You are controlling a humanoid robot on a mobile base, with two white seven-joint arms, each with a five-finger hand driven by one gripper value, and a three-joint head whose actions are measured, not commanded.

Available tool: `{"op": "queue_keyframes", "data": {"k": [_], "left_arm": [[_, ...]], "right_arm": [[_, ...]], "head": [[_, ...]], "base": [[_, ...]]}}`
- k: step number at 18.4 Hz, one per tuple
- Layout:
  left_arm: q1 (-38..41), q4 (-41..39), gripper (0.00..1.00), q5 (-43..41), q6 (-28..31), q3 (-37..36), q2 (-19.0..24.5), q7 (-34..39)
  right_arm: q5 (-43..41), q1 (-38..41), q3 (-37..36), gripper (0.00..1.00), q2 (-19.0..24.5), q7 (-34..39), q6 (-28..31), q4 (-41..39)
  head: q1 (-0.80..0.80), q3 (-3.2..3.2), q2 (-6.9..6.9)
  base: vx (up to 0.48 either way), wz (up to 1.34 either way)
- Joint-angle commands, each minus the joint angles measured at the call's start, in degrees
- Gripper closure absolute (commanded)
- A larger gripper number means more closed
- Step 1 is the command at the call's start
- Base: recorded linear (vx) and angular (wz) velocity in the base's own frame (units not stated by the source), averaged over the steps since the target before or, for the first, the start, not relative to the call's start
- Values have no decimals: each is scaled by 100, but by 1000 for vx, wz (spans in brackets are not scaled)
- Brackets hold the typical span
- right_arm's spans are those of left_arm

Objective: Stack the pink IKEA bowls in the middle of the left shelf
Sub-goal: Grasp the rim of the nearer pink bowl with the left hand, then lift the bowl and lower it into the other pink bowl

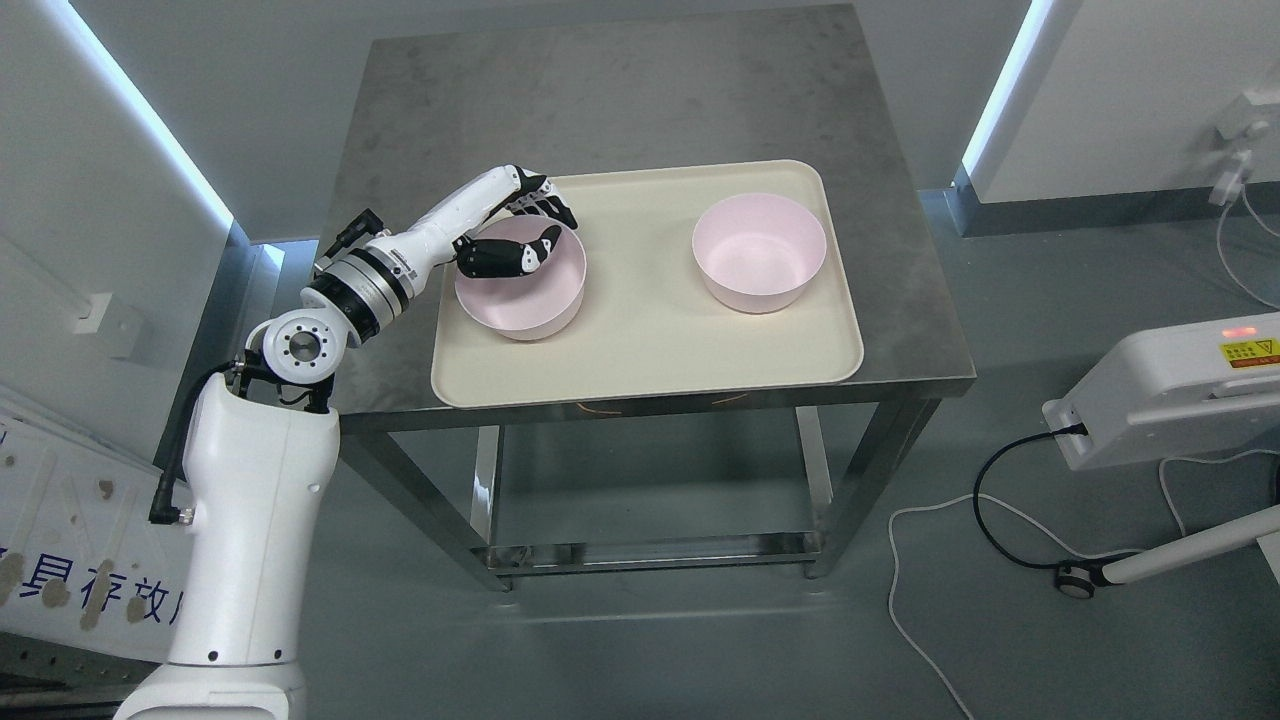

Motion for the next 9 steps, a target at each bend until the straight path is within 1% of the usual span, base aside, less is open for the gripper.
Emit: {"op": "queue_keyframes", "data": {"k": [1, 7, 9], "left_arm": [[-161, -173, 100, 6, 53, 228, -508, -22], [-837, -226, 100, 6, 273, 202, -991, -101], [-1075, -226, 100, -2, 387, 54, -1023, -162]], "right_arm": [[-9, 0, -26, 0, -100, 0, 4, -100], [-9, 0, -26, 0, -100, 0, 4, -100], [-9, 0, -26, 0, -100, 0, 4, -100]], "head": [[0, 0, 0], [0, 0, 0], [0, 0, 0]], "base": [[0, 0], [0, 0], [0, 0]]}}
